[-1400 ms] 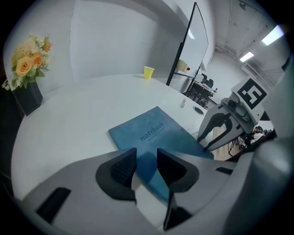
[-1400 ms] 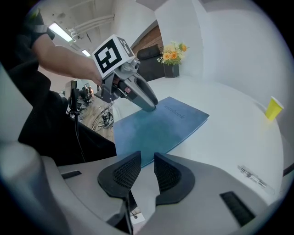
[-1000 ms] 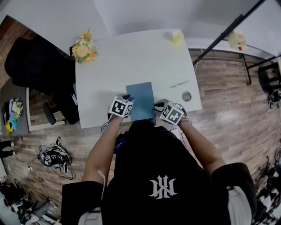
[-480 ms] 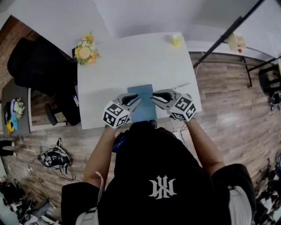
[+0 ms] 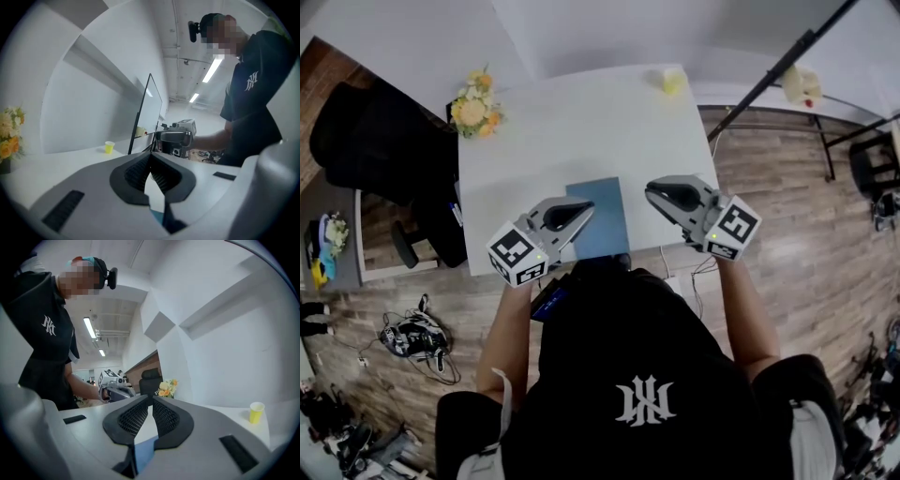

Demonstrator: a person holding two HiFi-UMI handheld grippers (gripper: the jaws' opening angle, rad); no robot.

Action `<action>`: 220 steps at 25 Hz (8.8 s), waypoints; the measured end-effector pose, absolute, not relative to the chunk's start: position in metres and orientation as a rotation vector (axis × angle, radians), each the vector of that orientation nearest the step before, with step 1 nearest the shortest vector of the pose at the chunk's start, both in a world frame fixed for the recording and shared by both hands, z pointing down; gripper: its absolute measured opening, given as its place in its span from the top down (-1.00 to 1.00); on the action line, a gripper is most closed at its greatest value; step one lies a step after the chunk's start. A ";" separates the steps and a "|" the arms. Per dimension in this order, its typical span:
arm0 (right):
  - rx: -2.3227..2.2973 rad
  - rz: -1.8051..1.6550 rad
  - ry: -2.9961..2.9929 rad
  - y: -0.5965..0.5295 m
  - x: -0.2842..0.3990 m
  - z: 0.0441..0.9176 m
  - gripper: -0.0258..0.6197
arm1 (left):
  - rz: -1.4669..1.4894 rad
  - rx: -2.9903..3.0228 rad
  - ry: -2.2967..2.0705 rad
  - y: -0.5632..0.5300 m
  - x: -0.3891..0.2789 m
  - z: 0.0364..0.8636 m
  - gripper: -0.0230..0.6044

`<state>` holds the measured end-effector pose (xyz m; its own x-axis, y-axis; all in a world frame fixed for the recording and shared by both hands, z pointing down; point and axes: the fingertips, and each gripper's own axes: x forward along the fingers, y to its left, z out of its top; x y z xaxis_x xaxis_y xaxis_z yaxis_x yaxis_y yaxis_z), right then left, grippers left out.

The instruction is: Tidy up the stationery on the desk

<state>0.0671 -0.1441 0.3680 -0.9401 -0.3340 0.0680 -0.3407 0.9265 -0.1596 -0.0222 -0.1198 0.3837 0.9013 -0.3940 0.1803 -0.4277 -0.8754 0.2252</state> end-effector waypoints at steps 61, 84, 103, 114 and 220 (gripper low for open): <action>-0.005 -0.109 -2.039 -0.218 0.217 0.642 0.57 | 0.663 2.490 -0.371 -0.081 0.033 0.534 0.92; 0.282 -0.090 -2.233 -0.216 0.187 0.560 0.70 | 0.629 2.595 -0.440 -0.077 0.019 0.507 0.92; 0.711 -0.002 -2.726 -0.170 0.090 0.358 0.70 | 0.401 2.809 -0.684 -0.123 -0.025 0.397 0.92; 0.937 0.221 -2.825 -0.144 0.051 0.350 0.70 | 0.338 2.834 -0.653 -0.112 -0.077 0.386 0.92; 0.777 0.269 -3.053 -0.002 -0.008 0.340 0.77 | 0.089 2.830 -0.515 -0.021 -0.129 0.367 0.92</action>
<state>-0.0083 -0.0024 0.3400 -0.8791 -0.4761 0.0221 -0.4726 0.8649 -0.1691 -0.1294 -0.0208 0.3674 0.9351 -0.3380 0.1065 -0.3541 -0.9025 0.2451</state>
